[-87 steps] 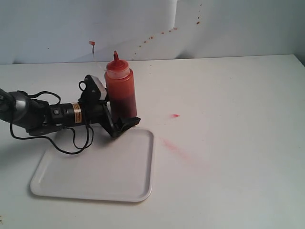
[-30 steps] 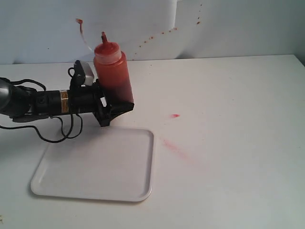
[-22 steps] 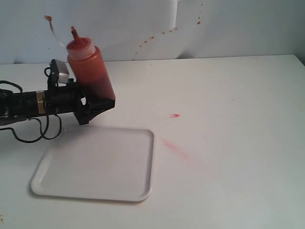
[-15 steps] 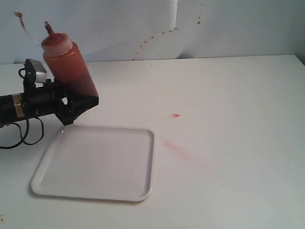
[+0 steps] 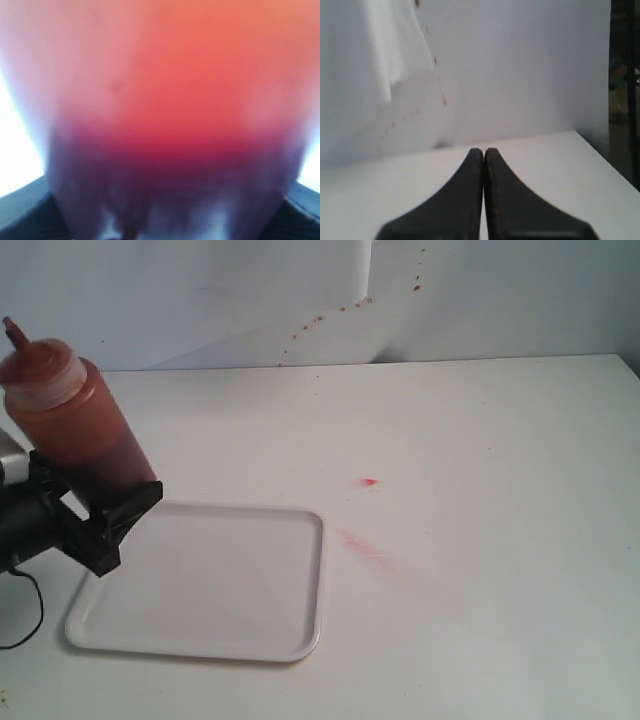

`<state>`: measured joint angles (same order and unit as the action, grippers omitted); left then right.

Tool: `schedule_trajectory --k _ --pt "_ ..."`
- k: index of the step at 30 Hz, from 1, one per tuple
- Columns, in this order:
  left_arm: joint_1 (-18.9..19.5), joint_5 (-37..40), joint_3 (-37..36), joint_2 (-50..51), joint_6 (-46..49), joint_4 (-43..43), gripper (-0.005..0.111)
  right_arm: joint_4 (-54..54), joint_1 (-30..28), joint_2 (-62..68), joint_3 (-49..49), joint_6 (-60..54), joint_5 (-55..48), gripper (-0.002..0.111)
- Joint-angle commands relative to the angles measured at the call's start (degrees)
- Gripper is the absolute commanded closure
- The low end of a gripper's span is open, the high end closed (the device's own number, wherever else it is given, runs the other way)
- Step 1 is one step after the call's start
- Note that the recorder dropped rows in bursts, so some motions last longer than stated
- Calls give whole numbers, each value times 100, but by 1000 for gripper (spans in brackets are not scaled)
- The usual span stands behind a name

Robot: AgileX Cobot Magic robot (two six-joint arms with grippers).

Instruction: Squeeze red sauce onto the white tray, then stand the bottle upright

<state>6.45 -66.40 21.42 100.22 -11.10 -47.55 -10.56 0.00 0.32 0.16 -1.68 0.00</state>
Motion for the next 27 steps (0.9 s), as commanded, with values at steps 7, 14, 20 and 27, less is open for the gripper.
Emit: schedule_trajectory --k 7,14,20,27 --pt "-1 -357 -508 -1803 -502 929 107 -408 4 -32 552 2093 463 108" --pt "-1 791 -84 -3062 -1111 316 107 -395 4 -4 1750 2104 -421 108" --pt "-1 2689 989 -4120 -3104 -2377 107 -1277 4 780 3037 952 -1430 108" --pt "-1 3779 1657 -4587 -4852 -5240 107 -5017 4 2432 4612 -3810 -3164 108"
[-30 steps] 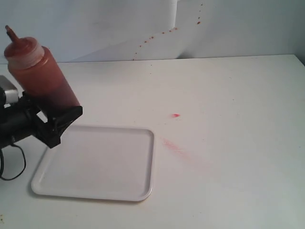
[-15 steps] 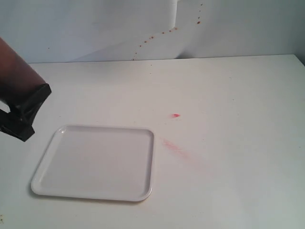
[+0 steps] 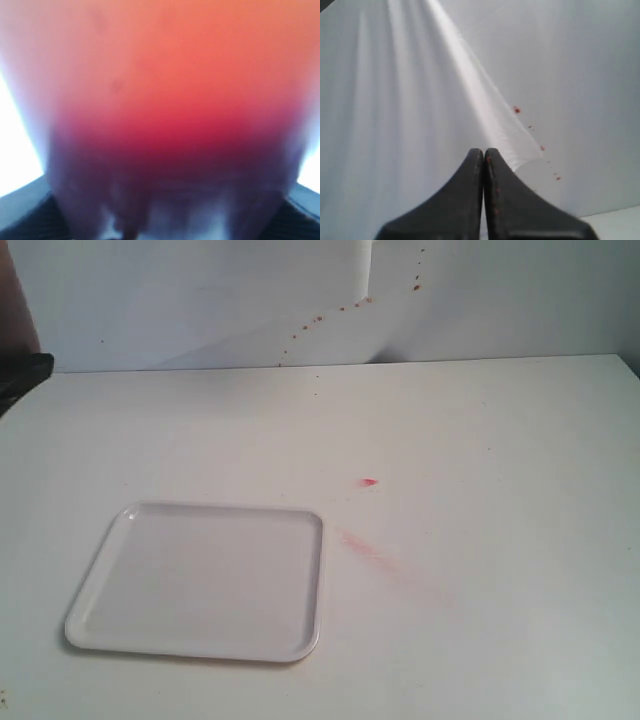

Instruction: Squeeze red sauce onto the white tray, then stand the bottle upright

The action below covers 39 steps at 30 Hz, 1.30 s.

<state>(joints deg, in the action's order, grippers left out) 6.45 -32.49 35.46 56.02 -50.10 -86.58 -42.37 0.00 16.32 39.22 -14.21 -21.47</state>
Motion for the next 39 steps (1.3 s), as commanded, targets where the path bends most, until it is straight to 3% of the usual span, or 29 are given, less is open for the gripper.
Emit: schedule_trajectory --k 1,5,9,14,18,21,25,28,30,33,34,39 --pt "-1 470 263 -167 -1048 -1337 107 -2307 4 1148 891 -3171 -1362 108" --pt "-1 691 252 -189 -1038 -1337 107 -3420 4 2407 1410 -4287 -2400 108" --pt "-1 805 252 -189 -602 -1337 107 -3479 4 3696 1777 -4715 -3010 108" --pt "-1 1669 252 -189 -121 -1337 107 -3857 4 5352 2153 -5155 -3818 108" --pt "-13 2085 252 -189 571 -1337 107 -4839 4 6513 2469 -5477 -4688 108" --pt "-236 2285 252 -176 1206 -1337 107 -5442 4 7272 2779 -5688 -4849 108" --pt "-716 3393 252 -71 1697 -1337 107 -5397 4 7927 3313 -5902 -4849 107" --pt "-1007 3871 252 91 2314 -1337 107 -5281 42 8353 3731 -6130 -4849 92" --pt "-1171 4090 264 255 2857 -1337 107 -5260 132 8611 3958 -6384 -4849 70" --pt "-1359 4527 319 541 3354 -1337 107 -5167 361 8933 4219 -6948 -4849 24" --pt "-1474 4642 367 730 3633 -1337 107 -4994 573 9166 4471 -6998 -4849 2" --pt "-1923 5232 427 1130 4879 -1337 107 -4116 1329 9698 5092 -6820 -4849 8"
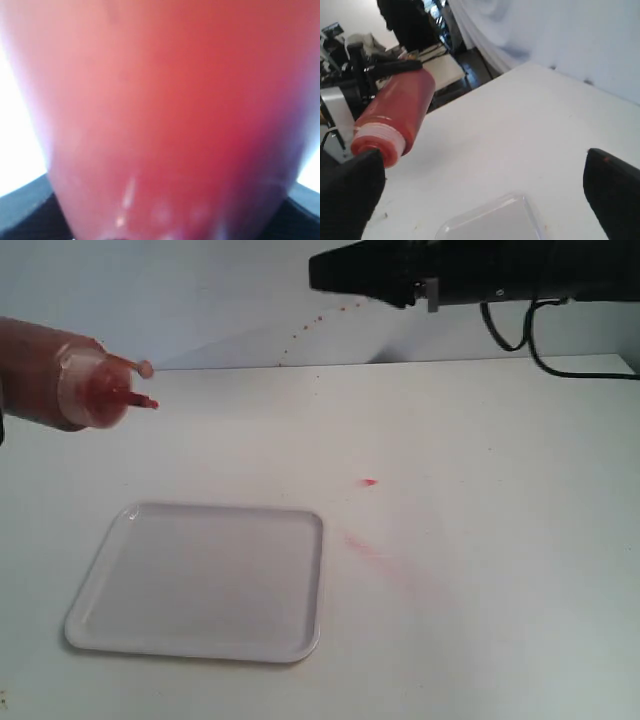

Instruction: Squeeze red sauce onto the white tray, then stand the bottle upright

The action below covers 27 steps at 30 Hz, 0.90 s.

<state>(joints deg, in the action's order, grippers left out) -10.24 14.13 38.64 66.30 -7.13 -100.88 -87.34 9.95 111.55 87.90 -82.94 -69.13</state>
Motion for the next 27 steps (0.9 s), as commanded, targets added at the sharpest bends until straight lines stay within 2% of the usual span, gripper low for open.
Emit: schedule_trajectory --k 1,6,8,14,21,27 --pt "-413 696 110 114 866 93 107 390 494 199 225 -57 -83 8" --pt "-942 947 110 114 2059 93 107 493 972 210 225 -627 -83 9" --pt "-1065 1039 110 114 2227 93 107 493 1206 210 225 -763 -83 9" --pt "-1348 1050 110 114 2478 93 107 1034 1834 249 225 -1455 1058 9" --pt "-1770 1200 110 114 2728 93 107 1031 2087 513 225 -1621 1045 9" --pt "-1782 1497 110 114 3036 93 107 577 2151 548 225 -1667 788 9"
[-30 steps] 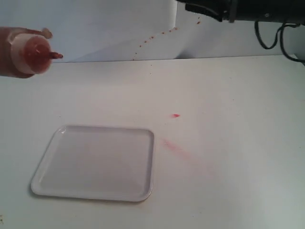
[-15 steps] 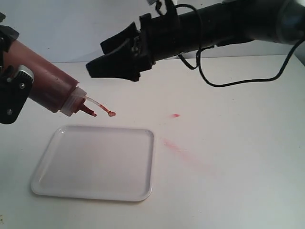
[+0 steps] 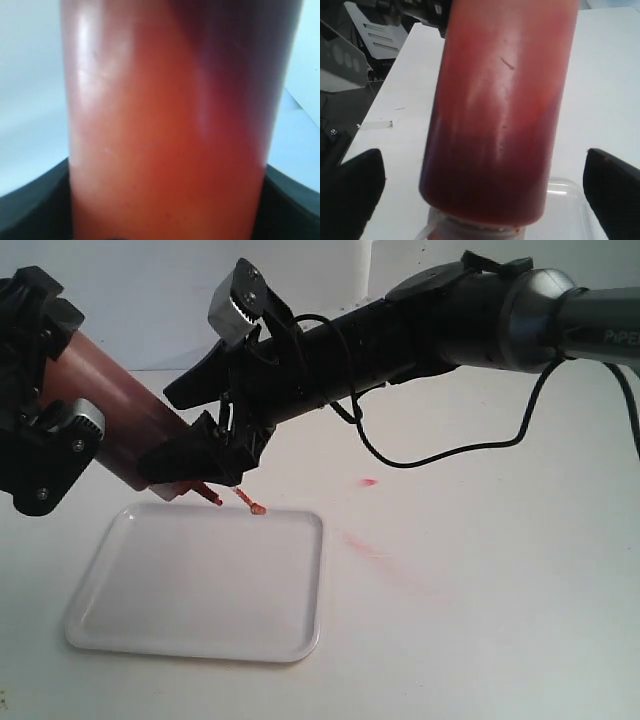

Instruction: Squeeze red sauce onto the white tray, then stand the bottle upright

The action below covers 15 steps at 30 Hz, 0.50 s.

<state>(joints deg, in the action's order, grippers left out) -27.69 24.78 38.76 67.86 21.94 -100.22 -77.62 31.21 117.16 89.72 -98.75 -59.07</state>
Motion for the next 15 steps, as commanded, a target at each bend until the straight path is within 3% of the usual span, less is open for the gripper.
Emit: schedule_trajectory --k 1,15 --pt "-37 443 98 -42 130 28 107 -432 25 -13 42 -99 -215 9" --pt "-37 391 98 -42 226 28 107 -544 691 -13 42 -162 1303 9"
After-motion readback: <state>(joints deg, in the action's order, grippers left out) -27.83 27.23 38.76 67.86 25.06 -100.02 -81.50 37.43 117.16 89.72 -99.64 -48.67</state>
